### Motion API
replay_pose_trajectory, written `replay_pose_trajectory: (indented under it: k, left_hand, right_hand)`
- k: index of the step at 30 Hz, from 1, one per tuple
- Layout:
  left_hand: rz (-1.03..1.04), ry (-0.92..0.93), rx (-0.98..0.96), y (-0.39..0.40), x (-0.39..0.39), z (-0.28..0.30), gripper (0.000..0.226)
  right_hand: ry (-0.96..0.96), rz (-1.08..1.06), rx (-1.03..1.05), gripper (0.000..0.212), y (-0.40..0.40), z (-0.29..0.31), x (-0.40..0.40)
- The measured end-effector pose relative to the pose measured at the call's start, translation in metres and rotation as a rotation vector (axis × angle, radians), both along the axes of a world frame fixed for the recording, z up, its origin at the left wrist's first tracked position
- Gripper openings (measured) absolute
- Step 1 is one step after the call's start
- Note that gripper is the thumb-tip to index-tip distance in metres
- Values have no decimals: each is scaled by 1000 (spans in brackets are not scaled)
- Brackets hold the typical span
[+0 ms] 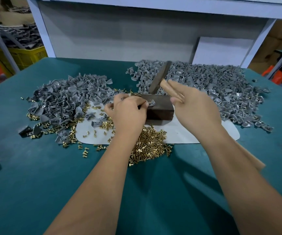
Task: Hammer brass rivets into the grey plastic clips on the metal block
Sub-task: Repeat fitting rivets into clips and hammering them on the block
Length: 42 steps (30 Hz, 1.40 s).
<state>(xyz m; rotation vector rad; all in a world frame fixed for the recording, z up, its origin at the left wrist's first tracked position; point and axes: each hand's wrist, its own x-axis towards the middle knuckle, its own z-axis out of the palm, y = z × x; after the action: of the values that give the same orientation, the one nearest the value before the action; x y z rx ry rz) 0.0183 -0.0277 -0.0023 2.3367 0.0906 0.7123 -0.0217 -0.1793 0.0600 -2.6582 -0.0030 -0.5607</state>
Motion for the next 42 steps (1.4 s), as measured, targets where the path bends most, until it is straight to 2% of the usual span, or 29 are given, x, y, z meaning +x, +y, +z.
replay_pose_trajectory:
  k: [3, 8, 12, 14, 16, 18, 22, 25, 29, 32, 35, 38, 40, 42]
  left_hand:
    - [6, 5, -25, 0, 1, 0, 14]
    - [11, 15, -13, 0, 0, 0, 14]
    - [6, -12, -46, -1, -1, 0, 13]
    - [1, -27, -90, -1, -2, 0, 12]
    - [20, -14, -84, -1, -1, 0, 12]
    - [33, 1, -61, -1, 0, -1, 12]
    - [15, -13, -120, -1, 2, -3, 12]
    - [35, 7, -60, -1, 1, -2, 12]
    - [22, -27, -99, -2, 2, -3, 11]
    - [39, -9, -62, -2, 1, -3, 12]
    - [13, -36, -95, -2, 2, -4, 12]
    - [33, -13, -64, -2, 3, -5, 12]
    - [28, -25, -51, -1, 3, -5, 12]
    - [5, -40, -75, 0, 4, -4, 10]
  right_hand:
    - [-50, -7, 3, 48, 3, 2, -2]
    - [91, 37, -34, 48, -2, 6, -9]
    - [-36, 6, 62, 48, -4, 12, -9]
    - [-96, -5, -3, 49, 1, 12, -13]
    - [-53, 3, -158, 50, 4, 10, -15]
    - [-9, 1, -221, 49, 6, 10, -15]
    - [-181, -24, -128, 52, 8, 8, -17]
    - [-42, -20, -183, 51, 11, 2, -18]
    - [-140, -16, -97, 52, 15, -2, -20]
    - [-92, -9, -139, 51, 14, -3, -19]
    - [-177, -25, -118, 51, 13, -1, -21]
    - [-99, 11, -206, 51, 11, -1, -22]
    - [-119, 9, -133, 49, 9, 3, -20]
    - [-236, -9, 15, 49, 7, 6, -15]
